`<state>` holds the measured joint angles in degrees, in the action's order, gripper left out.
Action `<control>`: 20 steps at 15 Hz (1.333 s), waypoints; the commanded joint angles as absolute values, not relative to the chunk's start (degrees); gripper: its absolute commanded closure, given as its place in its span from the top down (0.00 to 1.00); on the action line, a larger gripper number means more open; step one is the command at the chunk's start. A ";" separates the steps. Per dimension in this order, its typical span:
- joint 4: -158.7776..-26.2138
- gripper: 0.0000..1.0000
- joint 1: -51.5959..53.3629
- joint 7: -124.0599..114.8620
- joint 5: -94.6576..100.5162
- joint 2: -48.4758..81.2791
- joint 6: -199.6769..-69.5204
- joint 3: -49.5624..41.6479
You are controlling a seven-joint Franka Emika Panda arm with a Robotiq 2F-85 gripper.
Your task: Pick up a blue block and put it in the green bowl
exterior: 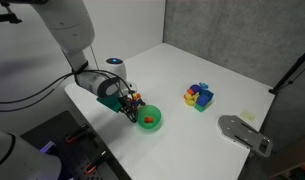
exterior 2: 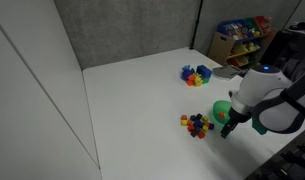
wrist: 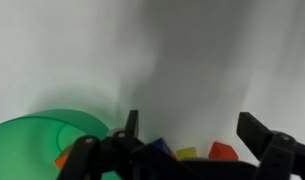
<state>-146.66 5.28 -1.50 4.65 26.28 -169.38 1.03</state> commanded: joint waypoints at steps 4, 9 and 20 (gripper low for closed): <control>-141.96 1.00 7.07 0.45 6.16 35.03 -173.77 -2.59; -137.14 1.00 8.25 0.99 6.10 40.27 -175.50 -4.58; -129.70 1.00 8.20 1.20 5.74 44.06 -175.43 -3.89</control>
<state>-131.45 8.25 0.37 5.19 43.39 -174.58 -3.94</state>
